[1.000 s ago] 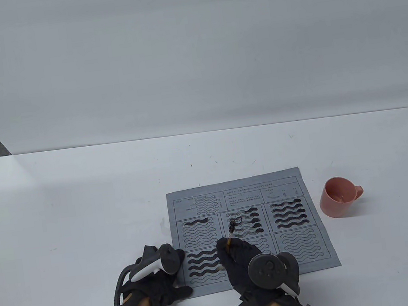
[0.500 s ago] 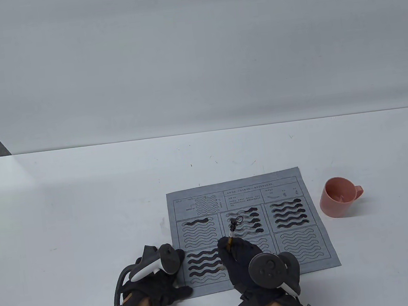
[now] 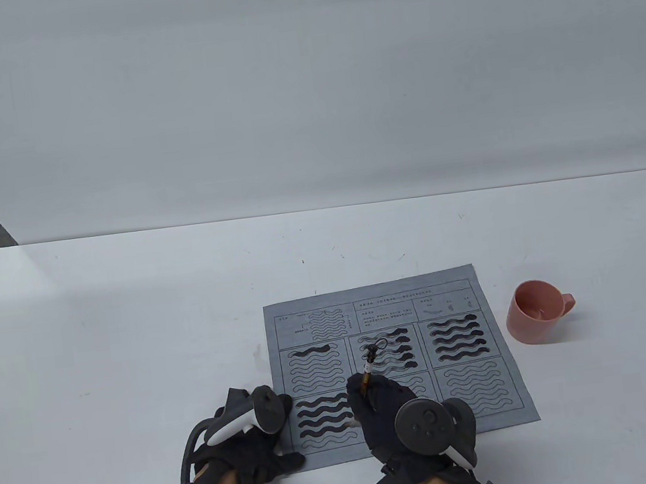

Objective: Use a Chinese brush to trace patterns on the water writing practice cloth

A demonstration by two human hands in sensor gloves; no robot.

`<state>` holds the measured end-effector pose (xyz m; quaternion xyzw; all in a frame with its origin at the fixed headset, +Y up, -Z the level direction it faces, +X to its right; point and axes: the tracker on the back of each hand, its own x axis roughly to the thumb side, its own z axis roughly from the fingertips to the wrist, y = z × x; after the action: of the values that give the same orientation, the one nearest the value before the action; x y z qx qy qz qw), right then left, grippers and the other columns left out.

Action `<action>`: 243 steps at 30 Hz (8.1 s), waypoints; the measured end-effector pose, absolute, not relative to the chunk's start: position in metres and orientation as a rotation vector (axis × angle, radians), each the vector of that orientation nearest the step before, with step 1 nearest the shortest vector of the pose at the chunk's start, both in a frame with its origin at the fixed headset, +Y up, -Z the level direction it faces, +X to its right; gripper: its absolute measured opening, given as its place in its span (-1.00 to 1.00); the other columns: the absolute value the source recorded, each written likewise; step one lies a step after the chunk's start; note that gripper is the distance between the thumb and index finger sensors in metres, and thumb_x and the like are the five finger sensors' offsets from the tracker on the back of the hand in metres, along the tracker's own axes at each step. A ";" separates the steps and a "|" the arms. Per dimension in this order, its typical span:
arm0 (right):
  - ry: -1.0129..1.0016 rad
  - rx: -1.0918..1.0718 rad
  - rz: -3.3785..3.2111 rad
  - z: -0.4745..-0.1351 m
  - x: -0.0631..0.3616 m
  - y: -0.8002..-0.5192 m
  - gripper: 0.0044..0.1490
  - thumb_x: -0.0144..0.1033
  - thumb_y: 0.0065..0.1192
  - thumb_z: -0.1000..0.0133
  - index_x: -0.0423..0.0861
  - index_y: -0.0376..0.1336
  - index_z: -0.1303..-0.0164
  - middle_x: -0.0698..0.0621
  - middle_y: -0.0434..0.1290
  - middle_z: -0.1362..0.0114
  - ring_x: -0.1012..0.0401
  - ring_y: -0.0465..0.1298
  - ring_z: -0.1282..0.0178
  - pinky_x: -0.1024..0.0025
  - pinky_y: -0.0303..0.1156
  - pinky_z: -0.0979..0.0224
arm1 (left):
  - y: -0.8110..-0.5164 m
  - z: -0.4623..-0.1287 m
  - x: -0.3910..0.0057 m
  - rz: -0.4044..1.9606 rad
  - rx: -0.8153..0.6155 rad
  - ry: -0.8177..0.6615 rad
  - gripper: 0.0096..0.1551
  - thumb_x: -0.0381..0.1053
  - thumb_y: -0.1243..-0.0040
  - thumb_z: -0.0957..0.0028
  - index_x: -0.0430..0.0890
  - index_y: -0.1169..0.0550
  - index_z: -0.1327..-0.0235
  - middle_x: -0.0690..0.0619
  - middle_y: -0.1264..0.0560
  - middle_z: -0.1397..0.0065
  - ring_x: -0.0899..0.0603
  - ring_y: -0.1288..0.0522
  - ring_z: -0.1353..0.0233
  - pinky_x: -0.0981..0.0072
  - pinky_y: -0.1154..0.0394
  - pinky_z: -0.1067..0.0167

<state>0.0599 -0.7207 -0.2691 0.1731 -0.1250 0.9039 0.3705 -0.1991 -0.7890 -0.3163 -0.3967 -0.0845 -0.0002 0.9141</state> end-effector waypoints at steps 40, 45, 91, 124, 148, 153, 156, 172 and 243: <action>-0.351 0.473 2.279 -0.267 0.059 -0.718 -0.53 -0.27 0.13 -0.23 -0.22 0.30 -0.25 -0.20 0.57 -0.26 -0.10 0.64 -0.11 -0.29 0.43 -0.25 | -0.789 -0.316 -0.199 0.000 -0.817 -0.174 0.22 0.56 0.10 0.19 0.41 0.58 -0.29 0.22 0.74 -0.47 -0.23 0.75 -0.50 -0.31 0.58 -0.44; -0.390 0.524 2.226 -0.262 0.056 -0.713 -0.53 -0.26 0.12 -0.23 -0.22 0.30 -0.26 -0.20 0.56 -0.27 -0.10 0.64 -0.12 -0.28 0.43 -0.25 | -0.789 -0.316 -0.199 0.000 -0.817 -0.174 0.22 0.56 0.10 0.19 0.41 0.58 -0.29 0.22 0.74 -0.47 -0.23 0.75 -0.50 -0.31 0.58 -0.44; -0.275 0.790 2.195 -0.251 0.021 -0.723 -0.46 -0.39 0.10 -0.15 -0.25 0.22 -0.33 -0.22 0.51 -0.37 -0.10 0.65 -0.24 -0.21 0.50 -0.25 | -0.789 -0.318 -0.200 0.009 -0.825 -0.178 0.23 0.54 0.07 0.19 0.41 0.57 -0.29 0.22 0.74 -0.47 -0.24 0.75 -0.50 -0.31 0.58 -0.44; -0.252 0.814 2.220 -0.252 0.018 -0.723 -0.48 -0.33 0.13 -0.20 -0.22 0.24 -0.33 -0.19 0.52 -0.38 -0.08 0.65 -0.25 -0.20 0.50 -0.26 | -0.789 -0.318 -0.200 0.005 -0.824 -0.177 0.23 0.55 0.08 0.19 0.41 0.57 -0.29 0.22 0.74 -0.47 -0.24 0.75 -0.50 -0.31 0.58 -0.44; -0.241 0.787 2.240 -0.254 0.020 -0.723 -0.49 -0.30 0.11 -0.21 -0.21 0.25 -0.32 -0.19 0.53 -0.35 -0.09 0.64 -0.21 -0.28 0.43 -0.27 | -0.789 -0.317 -0.200 0.005 -0.825 -0.177 0.23 0.55 0.08 0.19 0.41 0.58 -0.29 0.22 0.74 -0.47 -0.24 0.75 -0.50 -0.31 0.58 -0.43; -0.241 0.788 2.244 -0.254 0.020 -0.723 -0.50 -0.30 0.11 -0.21 -0.21 0.25 -0.32 -0.19 0.53 -0.35 -0.09 0.64 -0.21 -0.28 0.43 -0.27 | -0.789 -0.317 -0.200 0.005 -0.825 -0.177 0.23 0.55 0.09 0.19 0.41 0.58 -0.29 0.22 0.74 -0.46 -0.24 0.75 -0.50 -0.31 0.58 -0.43; -0.240 0.791 2.246 -0.254 0.021 -0.724 -0.50 -0.29 0.11 -0.21 -0.21 0.26 -0.32 -0.19 0.53 -0.34 -0.09 0.64 -0.20 -0.28 0.43 -0.27 | -0.789 -0.317 -0.200 0.005 -0.825 -0.177 0.23 0.55 0.08 0.19 0.41 0.58 -0.28 0.22 0.74 -0.46 -0.24 0.75 -0.50 -0.31 0.58 -0.43; -0.250 0.791 2.258 -0.255 0.023 -0.723 -0.49 -0.31 0.08 -0.20 -0.23 0.25 -0.31 -0.20 0.54 -0.32 -0.10 0.64 -0.17 -0.28 0.43 -0.27 | -0.789 -0.317 -0.200 0.005 -0.825 -0.177 0.23 0.55 0.08 0.19 0.41 0.58 -0.28 0.22 0.74 -0.46 -0.24 0.75 -0.50 -0.31 0.58 -0.43; -0.273 0.700 2.310 -0.264 0.039 -0.720 -0.50 -0.26 0.07 -0.22 -0.24 0.29 -0.27 -0.20 0.57 -0.27 -0.09 0.66 -0.12 -0.31 0.41 -0.27 | -0.789 -0.317 -0.200 0.005 -0.825 -0.177 0.23 0.55 0.10 0.19 0.41 0.58 -0.28 0.22 0.75 -0.46 -0.23 0.76 -0.49 -0.30 0.59 -0.43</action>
<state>0.0395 -0.7196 -0.2636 0.2701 -0.1055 0.8912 0.3487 -0.1995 -0.7894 -0.3172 -0.4002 -0.0859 0.0022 0.9124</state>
